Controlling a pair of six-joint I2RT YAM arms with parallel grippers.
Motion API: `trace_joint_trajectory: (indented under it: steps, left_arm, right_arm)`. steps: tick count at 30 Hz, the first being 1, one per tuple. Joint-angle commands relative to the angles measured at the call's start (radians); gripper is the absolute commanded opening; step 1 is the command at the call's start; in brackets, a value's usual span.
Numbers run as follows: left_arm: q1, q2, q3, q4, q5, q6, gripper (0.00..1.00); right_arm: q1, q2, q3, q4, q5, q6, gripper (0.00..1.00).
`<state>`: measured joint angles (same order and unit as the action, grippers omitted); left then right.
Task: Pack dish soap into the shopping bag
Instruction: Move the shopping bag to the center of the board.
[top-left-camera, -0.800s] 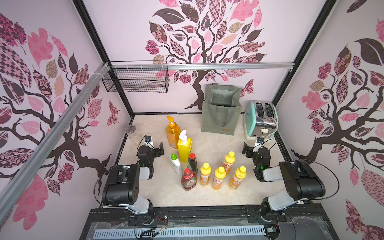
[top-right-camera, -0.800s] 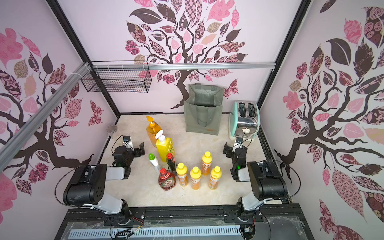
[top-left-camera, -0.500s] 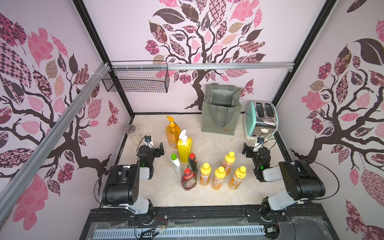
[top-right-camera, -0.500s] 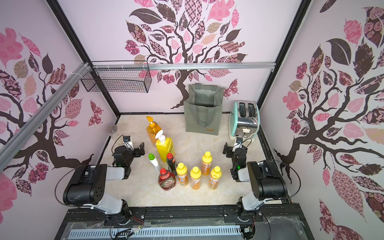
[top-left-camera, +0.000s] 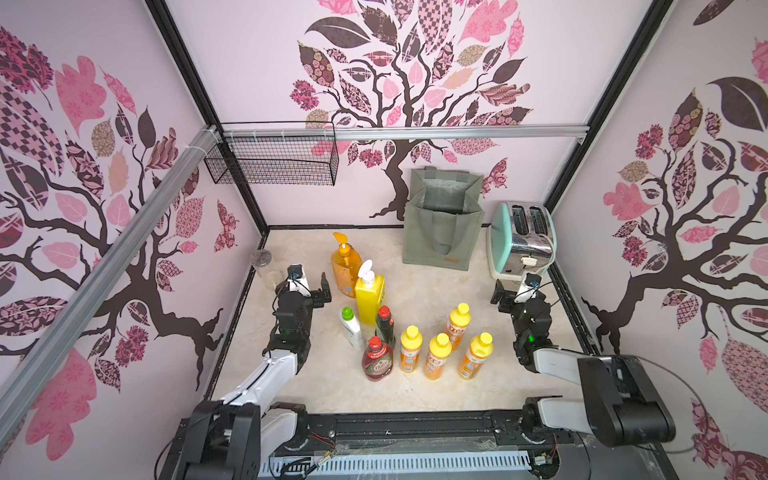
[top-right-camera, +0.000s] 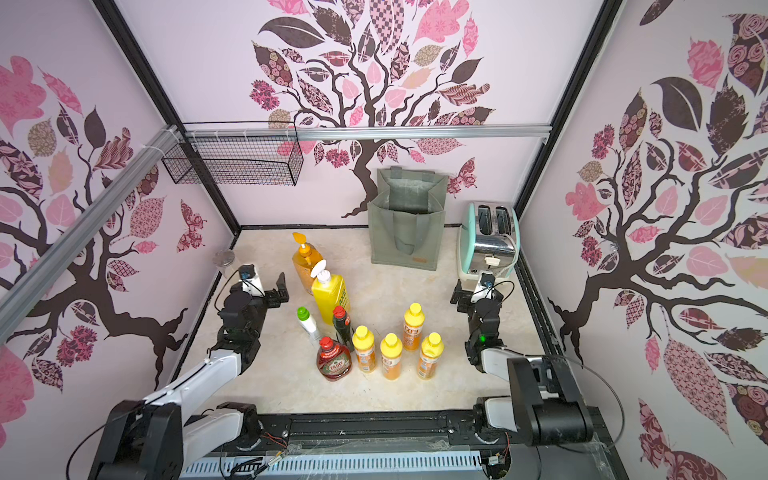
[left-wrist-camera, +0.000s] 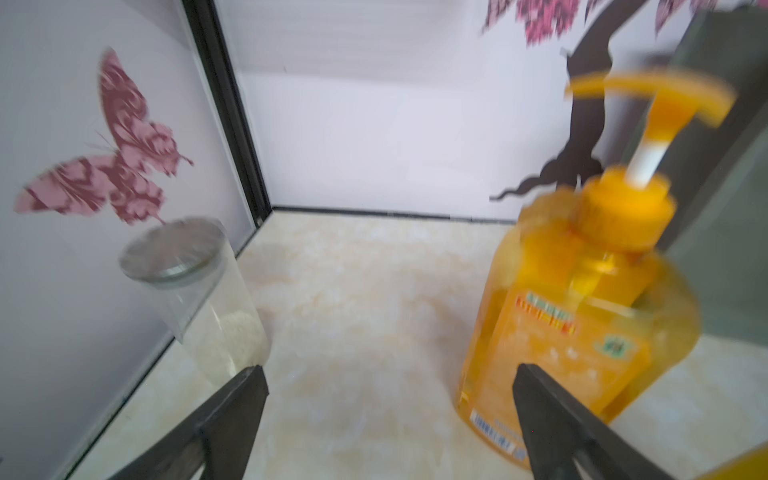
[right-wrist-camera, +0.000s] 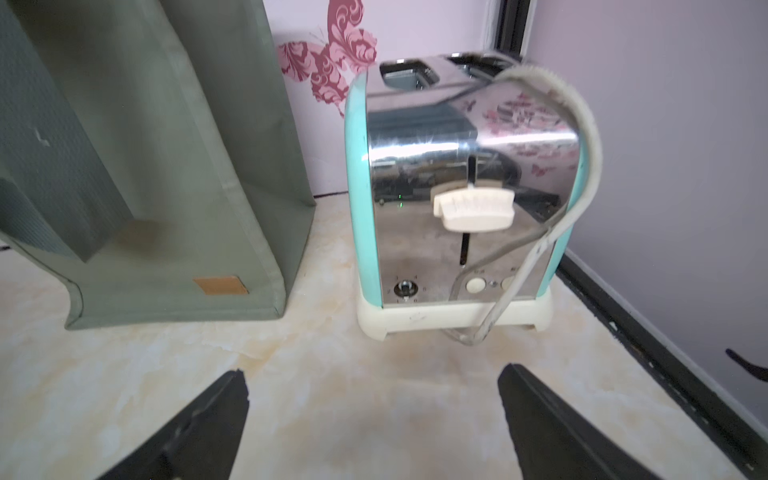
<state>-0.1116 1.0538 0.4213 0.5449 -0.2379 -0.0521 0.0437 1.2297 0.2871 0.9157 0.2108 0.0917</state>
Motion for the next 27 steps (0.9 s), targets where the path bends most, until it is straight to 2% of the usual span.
trace_joint_trajectory:
  steps: [1, 2, 3, 5, 7, 8, 9, 11, 14, 15, 18, 21, 24, 27]
  left_arm:
    - [-0.006, -0.085, 0.088, -0.254, -0.088, -0.037, 0.98]
    - [-0.006, -0.136, 0.141, -0.362, -0.114, -0.089, 0.98]
    - [-0.006, -0.176, 0.172, -0.439, -0.128, -0.172, 0.98]
    - [-0.006, -0.209, 0.197, -0.484, -0.103, -0.313, 0.98]
    - [-0.006, -0.174, 0.261, -0.485, 0.069, -0.337, 0.98]
    - [-0.006, -0.141, 0.316, -0.509, 0.205, -0.323, 0.98]
    - [-0.006, -0.113, 0.373, -0.525, 0.291, -0.337, 0.98]
    - [0.003, -0.075, 0.425, -0.482, 0.358, -0.419, 0.98]
    - [0.008, -0.036, 0.441, -0.314, 0.365, -0.525, 0.98]
    - [0.009, -0.005, 0.479, -0.297, 0.391, -0.522, 0.98]
    - [-0.012, 0.108, 0.694, -0.464, 0.416, -0.438, 0.98]
    - [-0.016, 0.205, 0.831, -0.518, 0.472, -0.406, 0.94]
    - [-0.029, 0.256, 0.881, -0.559, 0.547, -0.363, 0.91]
    - [-0.087, 0.278, 0.875, -0.612, 0.466, -0.256, 0.91]
  right_arm:
    - [0.004, -0.144, 0.116, -0.357, 0.112, 0.138, 1.0]
    - [0.0, -0.19, 0.16, -0.463, 0.109, 0.171, 1.0]
    - [-0.009, -0.225, 0.198, -0.527, 0.041, 0.176, 1.0]
    - [-0.034, -0.268, 0.254, -0.601, -0.081, 0.271, 1.0]
    - [-0.072, -0.265, 0.329, -0.67, -0.238, 0.339, 0.89]
    - [-0.075, -0.25, 0.382, -0.705, -0.296, 0.338, 0.85]
    - [-0.076, -0.224, 0.441, -0.746, -0.335, 0.334, 0.83]
    - [-0.075, -0.161, 0.561, -0.82, -0.397, 0.318, 0.81]
    - [-0.073, -0.045, 0.729, -0.875, -0.479, 0.307, 0.79]
    - [-0.069, 0.001, 0.795, -0.896, -0.49, 0.306, 0.78]
    - [-0.051, 0.137, 0.973, -0.959, -0.498, 0.29, 0.75]
    - [-0.024, 0.273, 1.128, -1.004, -0.484, 0.263, 0.74]
    - [0.007, 0.411, 1.282, -1.074, -0.47, 0.206, 0.71]
    - [0.034, 0.543, 1.438, -1.17, -0.446, 0.154, 0.71]
